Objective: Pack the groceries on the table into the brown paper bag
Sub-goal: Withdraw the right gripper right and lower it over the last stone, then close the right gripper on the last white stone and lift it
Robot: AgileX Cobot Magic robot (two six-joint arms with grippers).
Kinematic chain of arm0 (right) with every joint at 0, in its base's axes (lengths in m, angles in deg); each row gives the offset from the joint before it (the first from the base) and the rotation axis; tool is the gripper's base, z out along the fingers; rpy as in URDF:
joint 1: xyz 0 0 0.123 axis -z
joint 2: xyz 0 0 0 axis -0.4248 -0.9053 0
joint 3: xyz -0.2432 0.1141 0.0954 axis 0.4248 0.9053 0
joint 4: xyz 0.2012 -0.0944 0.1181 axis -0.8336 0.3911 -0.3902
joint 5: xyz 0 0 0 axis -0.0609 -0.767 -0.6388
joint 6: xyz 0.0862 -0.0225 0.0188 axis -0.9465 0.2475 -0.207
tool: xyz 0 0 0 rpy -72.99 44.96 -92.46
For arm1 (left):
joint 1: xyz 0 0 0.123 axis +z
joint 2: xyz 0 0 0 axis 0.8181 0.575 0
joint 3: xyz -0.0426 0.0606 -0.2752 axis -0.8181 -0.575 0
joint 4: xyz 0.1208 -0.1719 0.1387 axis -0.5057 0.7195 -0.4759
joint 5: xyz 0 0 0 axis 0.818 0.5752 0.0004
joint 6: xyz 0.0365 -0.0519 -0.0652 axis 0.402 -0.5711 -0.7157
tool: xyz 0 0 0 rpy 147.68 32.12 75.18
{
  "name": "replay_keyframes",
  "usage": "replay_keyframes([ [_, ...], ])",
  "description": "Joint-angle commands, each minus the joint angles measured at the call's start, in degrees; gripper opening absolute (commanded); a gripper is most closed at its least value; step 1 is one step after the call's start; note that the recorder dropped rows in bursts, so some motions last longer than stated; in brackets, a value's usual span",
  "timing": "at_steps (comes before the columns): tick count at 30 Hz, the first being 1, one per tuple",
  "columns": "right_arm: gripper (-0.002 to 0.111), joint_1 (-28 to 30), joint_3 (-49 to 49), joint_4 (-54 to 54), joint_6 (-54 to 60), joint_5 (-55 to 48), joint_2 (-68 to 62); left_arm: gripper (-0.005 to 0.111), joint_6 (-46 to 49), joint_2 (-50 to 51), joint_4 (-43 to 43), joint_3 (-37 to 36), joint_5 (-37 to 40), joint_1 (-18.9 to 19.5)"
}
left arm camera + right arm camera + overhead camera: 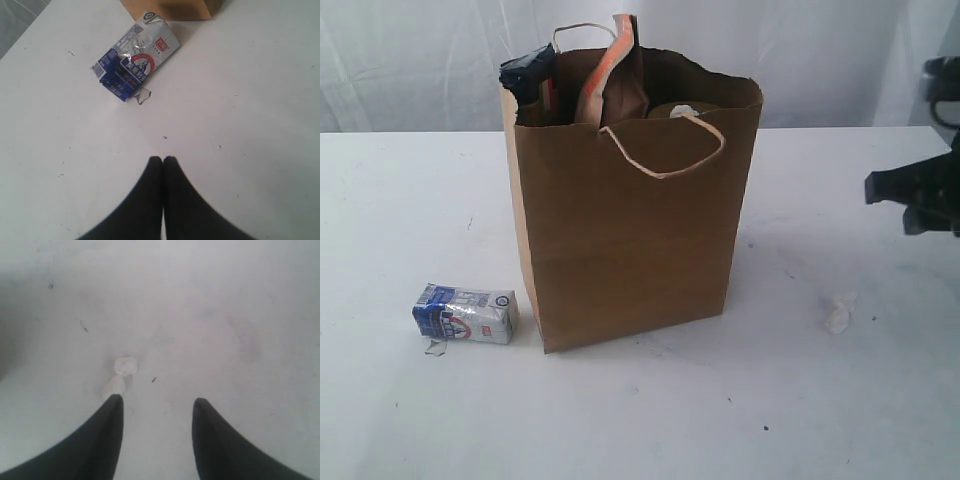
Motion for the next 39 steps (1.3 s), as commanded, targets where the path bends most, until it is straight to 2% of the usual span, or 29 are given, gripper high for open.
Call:
replay_keyframes([
  [1, 0.042, 0.45, 0.37, -2.46, 0.70, 4.23, -8.55, 0.000, -0.33, -0.43, 0.17, -0.27, -0.06, 0.14],
  [10, 0.042, 0.45, 0.37, -3.75, 0.92, 8.37, -17.05, 0.000, -0.33, -0.43, 0.17, -0.27, -0.06, 0.14],
  [16, 0.042, 0.45, -0.99, -8.46, 5.58, 12.29, -21.71, 0.000, -0.33, -0.43, 0.17, -0.27, -0.06, 0.14],
  [20, 0.052, 0.45, -3.16, -8.46, 6.93, 12.75, -25.18, 0.000, -0.33, -0.43, 0.17, -0.27, -0.06, 0.14],
  [31, 0.051, 0.45, -3.64, -8.46, 7.15, 12.63, -31.18, 0.000, -0.33, -0.43, 0.17, -0.27, -0.06, 0.14],
  [33, 0.045, 0.45, -3.64, -8.46, 8.70, 12.52, -31.43, 0.000, -0.33, -0.43, 0.17, -0.27, -0.06, 0.14],
  [35, 0.026, 0.45, -3.64, -8.46, 10.07, 12.68, -31.32, 0.000, -0.33, -0.43, 0.17, -0.27, -0.06, 0.14],
  [36, 0.013, 0.45, -3.64, -8.46, 10.07, 12.64, -31.20, 0.000, -0.33, -0.43, 0.17, -0.27, -0.06, 0.14],
  [38, 0.000, 0.45, -3.64, -8.46, 10.07, 12.37, -31.10, 0.000, -0.33, -0.43, 0.17, -0.27, -0.06, 0.14],
  [39, 0.000, 0.45, -3.64, -8.46, 10.07, 12.38, -30.98, 0.000, -0.33, -0.43, 0.17, -0.27, -0.06, 0.14],
])
